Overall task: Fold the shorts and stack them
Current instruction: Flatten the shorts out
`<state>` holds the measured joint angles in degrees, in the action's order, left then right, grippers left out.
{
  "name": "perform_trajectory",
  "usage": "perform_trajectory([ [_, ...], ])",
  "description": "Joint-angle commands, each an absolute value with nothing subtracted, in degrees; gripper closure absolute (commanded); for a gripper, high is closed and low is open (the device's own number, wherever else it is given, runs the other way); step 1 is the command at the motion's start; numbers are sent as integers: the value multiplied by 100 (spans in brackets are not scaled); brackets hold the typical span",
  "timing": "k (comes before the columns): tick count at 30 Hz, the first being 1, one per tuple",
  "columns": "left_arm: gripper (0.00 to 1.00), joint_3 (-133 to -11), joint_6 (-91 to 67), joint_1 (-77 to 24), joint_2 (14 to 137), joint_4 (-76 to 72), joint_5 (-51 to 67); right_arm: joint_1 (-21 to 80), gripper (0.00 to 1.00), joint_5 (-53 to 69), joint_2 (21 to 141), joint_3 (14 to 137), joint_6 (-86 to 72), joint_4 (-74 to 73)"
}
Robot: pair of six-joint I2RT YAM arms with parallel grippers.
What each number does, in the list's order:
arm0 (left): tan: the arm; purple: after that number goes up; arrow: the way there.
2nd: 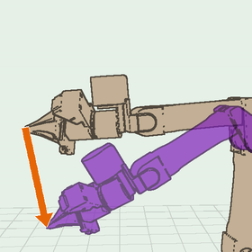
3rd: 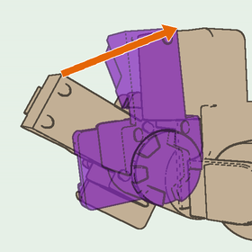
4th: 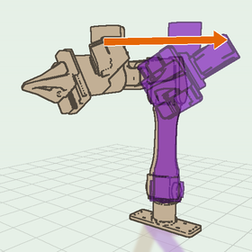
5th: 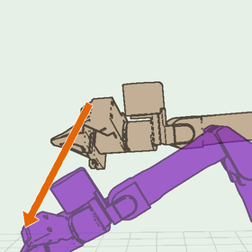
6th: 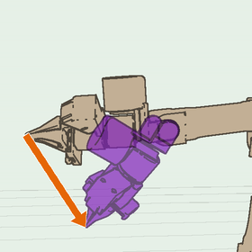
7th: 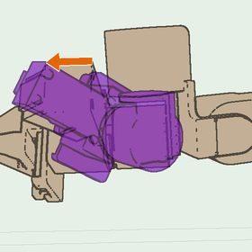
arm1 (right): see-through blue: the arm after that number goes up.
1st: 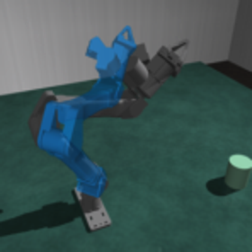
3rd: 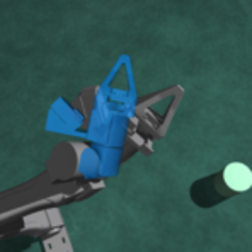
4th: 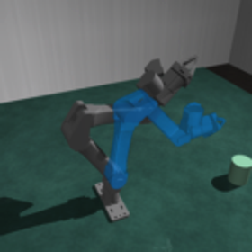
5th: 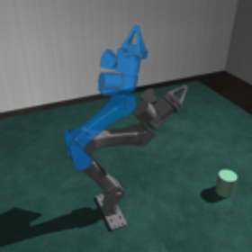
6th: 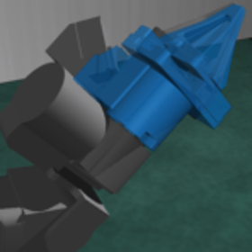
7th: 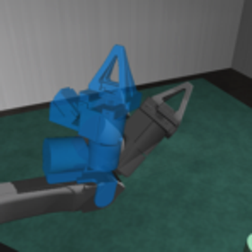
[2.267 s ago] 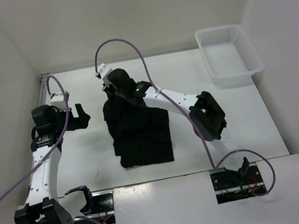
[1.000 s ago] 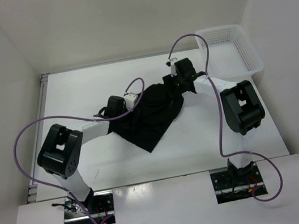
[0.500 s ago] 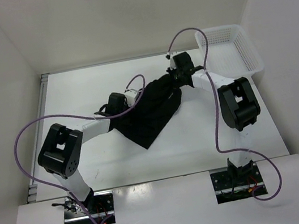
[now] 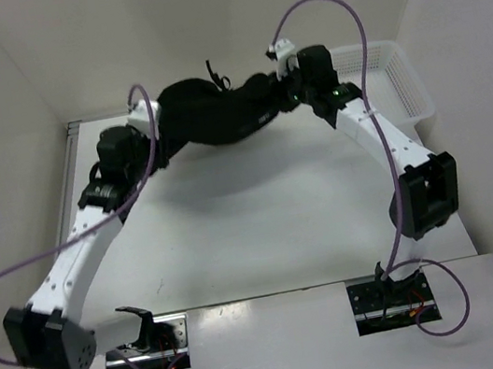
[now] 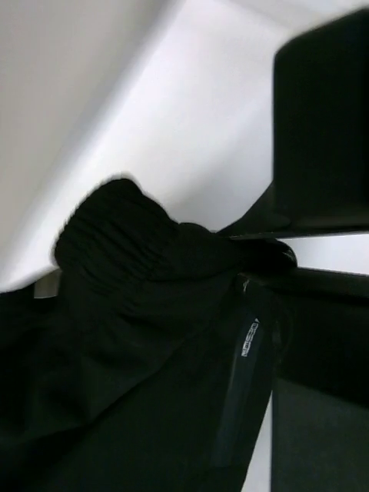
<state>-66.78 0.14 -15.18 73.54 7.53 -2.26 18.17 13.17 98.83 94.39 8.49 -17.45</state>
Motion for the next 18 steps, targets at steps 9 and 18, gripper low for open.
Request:
perform_trajectory([
  [9, 13, -5037, 0, -2259, 5977, 4017, 1319, 1679, 38, 2391, 8244, 6233, 3287, -3437],
  [18, 3, -4554, 0, -2259, 6845, 1971, -797, 1679, 36, 1504, 8674, 6284, 1689, -1612],
])
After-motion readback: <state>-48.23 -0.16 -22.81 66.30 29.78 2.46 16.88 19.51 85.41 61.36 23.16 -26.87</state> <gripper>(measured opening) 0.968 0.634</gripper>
